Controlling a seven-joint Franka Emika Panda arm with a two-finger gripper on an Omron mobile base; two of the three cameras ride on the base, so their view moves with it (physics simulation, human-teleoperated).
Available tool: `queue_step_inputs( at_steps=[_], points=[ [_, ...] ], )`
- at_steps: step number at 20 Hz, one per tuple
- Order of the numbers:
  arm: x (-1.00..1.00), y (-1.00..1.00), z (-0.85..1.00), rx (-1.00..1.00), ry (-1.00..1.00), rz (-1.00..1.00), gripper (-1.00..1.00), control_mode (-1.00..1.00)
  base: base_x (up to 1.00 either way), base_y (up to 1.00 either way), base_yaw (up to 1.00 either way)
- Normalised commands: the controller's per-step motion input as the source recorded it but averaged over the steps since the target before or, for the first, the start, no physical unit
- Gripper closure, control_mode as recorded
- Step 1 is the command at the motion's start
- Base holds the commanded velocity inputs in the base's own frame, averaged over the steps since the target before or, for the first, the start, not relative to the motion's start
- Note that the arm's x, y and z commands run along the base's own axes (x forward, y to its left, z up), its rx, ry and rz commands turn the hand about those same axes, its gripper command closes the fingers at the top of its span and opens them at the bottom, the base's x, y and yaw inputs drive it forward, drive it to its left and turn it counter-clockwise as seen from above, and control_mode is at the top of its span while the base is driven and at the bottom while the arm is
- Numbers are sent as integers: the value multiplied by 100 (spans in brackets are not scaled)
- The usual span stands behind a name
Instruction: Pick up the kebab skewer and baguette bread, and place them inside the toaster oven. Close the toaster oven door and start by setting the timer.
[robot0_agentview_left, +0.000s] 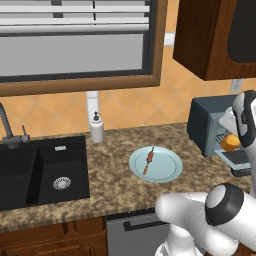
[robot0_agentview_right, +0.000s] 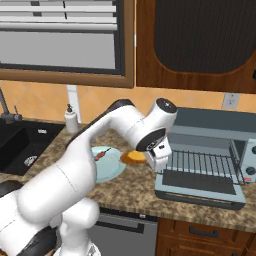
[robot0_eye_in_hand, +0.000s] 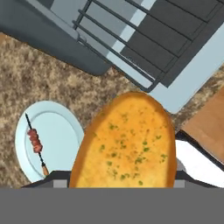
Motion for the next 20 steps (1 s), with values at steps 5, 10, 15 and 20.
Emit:
queue_step_inputs(
  at_steps=[5, 10, 15, 20],
  points=[
    [0, -80, 12, 17, -3, -29, 100, -100, 0, 0, 0],
    [27, -46, -11, 3, -7, -18, 100, -100, 0, 0, 0],
    [30, -45, -39, 0, -5, -6, 100, -100, 0, 0, 0],
    [31, -40, -23, 0, -4, -6, 100, -100, 0, 0, 0]
  ],
)
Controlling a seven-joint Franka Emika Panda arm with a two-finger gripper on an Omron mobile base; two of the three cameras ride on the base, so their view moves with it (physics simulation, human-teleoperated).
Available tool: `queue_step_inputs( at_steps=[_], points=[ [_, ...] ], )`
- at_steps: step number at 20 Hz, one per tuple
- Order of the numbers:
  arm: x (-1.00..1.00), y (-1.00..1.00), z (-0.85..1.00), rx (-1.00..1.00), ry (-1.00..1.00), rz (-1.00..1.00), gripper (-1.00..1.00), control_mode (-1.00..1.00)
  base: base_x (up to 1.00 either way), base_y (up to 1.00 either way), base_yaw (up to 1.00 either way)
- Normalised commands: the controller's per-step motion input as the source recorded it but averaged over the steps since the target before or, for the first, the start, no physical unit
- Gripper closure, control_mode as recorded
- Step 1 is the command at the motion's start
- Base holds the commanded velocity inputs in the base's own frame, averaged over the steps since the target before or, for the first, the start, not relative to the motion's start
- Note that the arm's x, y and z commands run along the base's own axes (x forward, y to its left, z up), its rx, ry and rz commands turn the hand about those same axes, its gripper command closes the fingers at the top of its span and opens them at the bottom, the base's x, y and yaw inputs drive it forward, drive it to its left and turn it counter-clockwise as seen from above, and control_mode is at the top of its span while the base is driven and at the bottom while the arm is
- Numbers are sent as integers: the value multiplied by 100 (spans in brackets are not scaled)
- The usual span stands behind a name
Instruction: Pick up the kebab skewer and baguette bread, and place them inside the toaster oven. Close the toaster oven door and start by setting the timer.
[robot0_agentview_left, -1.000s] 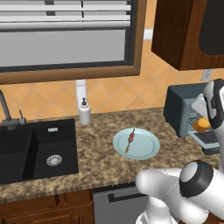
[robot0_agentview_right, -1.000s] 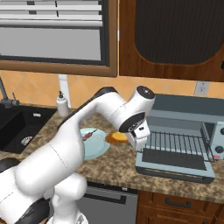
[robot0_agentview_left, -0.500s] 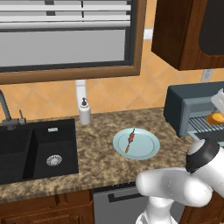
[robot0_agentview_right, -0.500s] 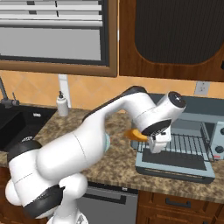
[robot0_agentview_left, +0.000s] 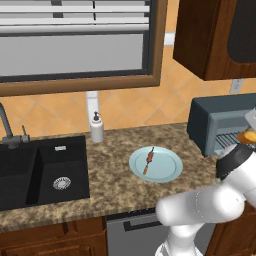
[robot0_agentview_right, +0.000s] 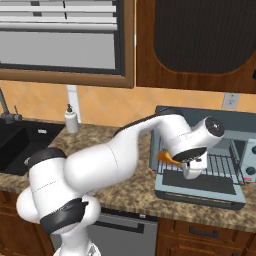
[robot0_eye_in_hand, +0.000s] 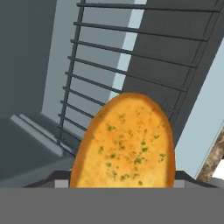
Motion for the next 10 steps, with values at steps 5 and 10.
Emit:
queue_step_inputs(
  at_steps=[5, 10],
  points=[
    [45, -31, -7, 0, 0, -6, 100, -100, 0, 0, 0],
    [34, -1, -12, 0, 0, -7, 100, -100, 0, 0, 0]
  ],
)
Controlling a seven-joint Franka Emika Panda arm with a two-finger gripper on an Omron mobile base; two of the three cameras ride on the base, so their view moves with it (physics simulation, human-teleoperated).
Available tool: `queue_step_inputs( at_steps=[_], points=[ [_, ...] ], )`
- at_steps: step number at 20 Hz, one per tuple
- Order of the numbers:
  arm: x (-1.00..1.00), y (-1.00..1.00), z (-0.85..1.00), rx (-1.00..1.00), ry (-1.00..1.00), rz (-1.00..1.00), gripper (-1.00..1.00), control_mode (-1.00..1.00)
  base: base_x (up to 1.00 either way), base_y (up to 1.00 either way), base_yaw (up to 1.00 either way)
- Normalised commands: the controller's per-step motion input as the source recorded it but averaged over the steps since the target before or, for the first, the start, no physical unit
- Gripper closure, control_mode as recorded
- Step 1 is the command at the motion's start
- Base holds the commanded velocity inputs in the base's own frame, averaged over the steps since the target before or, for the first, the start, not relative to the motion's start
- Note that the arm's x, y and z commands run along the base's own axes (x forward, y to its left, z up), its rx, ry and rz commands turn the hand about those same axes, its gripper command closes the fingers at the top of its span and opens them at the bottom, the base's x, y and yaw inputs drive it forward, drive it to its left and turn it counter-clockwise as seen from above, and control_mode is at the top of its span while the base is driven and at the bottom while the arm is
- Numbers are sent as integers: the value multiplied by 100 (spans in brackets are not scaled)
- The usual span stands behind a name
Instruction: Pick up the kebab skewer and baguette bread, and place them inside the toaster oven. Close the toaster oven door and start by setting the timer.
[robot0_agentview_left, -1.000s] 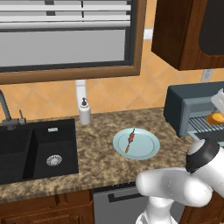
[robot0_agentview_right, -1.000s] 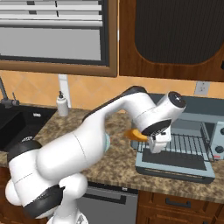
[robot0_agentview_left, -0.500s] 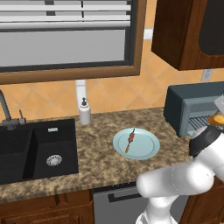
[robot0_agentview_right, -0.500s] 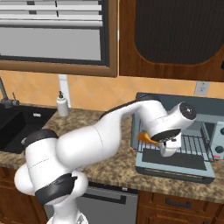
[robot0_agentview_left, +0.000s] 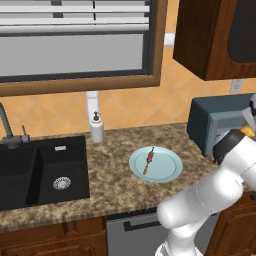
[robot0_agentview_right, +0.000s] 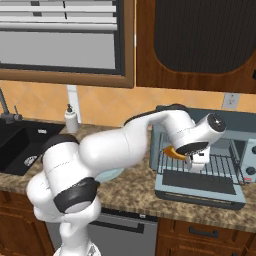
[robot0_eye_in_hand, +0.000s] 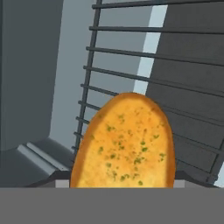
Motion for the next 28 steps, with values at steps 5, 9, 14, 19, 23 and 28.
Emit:
queue_step_inputs(
  at_steps=[5, 9, 14, 19, 23, 28],
  points=[
    [15, 0, -43, 0, -5, -5, 100, -100, 0, 0, 0],
    [35, -3, -23, 0, -6, -2, 100, -100, 0, 0, 0],
    [28, -8, -4, 0, -11, -1, 100, -100, 0, 0, 0],
    [33, 0, -7, 0, -6, -2, 100, -100, 0, 0, 0],
    [19, 0, -2, 0, -1, -2, -100, -100, 0, 0, 0],
    [0, 0, 0, 0, 0, 0, -100, -100, 0, 0, 0]
  ],
)
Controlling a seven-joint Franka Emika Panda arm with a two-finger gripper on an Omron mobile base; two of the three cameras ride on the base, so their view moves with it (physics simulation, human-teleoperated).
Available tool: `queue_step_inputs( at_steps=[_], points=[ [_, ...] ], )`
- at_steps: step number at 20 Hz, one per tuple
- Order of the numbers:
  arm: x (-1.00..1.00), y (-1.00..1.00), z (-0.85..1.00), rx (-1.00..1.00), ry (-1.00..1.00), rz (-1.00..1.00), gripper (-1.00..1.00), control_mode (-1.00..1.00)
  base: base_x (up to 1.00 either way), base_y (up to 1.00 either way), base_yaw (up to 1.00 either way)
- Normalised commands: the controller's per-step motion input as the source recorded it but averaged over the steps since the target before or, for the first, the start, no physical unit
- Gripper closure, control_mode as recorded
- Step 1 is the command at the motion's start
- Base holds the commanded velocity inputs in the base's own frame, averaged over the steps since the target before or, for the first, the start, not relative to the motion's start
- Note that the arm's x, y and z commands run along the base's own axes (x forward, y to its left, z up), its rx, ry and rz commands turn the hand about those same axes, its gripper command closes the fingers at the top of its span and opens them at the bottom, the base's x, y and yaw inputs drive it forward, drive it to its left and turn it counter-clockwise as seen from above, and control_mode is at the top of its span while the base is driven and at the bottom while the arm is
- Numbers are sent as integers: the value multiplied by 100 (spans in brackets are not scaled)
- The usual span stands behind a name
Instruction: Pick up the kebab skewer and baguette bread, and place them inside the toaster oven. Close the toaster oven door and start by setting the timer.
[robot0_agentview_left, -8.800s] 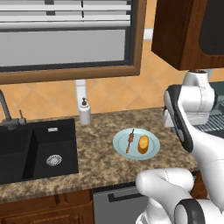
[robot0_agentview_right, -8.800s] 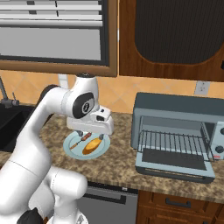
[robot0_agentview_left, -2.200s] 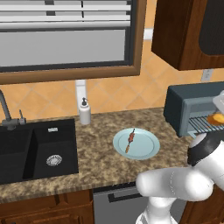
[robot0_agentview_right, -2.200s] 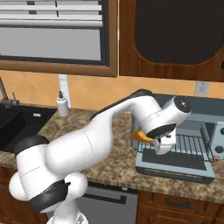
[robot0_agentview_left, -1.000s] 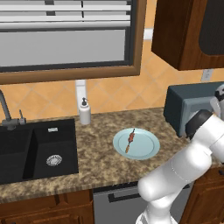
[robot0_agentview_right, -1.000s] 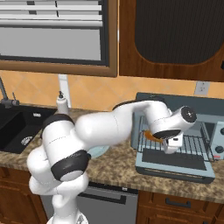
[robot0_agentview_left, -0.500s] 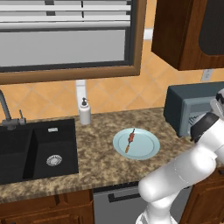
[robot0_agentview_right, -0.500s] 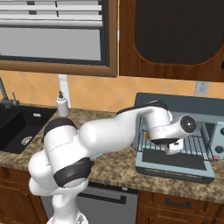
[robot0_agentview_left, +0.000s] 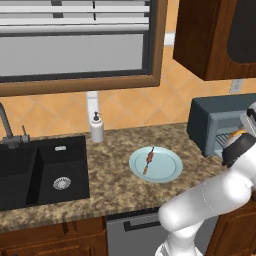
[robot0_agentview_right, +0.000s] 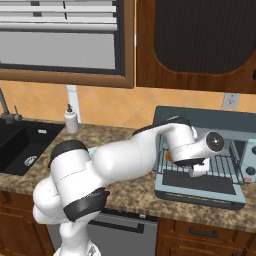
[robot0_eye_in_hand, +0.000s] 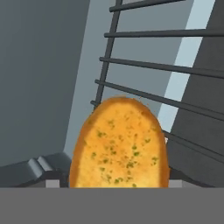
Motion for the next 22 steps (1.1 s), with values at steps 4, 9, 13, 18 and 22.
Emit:
queue_step_inputs(
  at_steps=[4, 9, 13, 18, 22],
  points=[
    [-1, 0, 3, 0, 0, 0, -100, -100, 0, 0, 0],
    [-26, -7, 46, 0, 0, 0, -100, -100, 0, 0, 0],
    [-38, -3, 57, 0, 5, 0, -100, -100, 0, 0, 0],
    [-85, 8, 22, -5, 16, 0, -100, -100, 0, 0, 0],
    [-92, 92, 0, -19, 1, 4, -100, -100, 0, 0, 0]
  ],
)
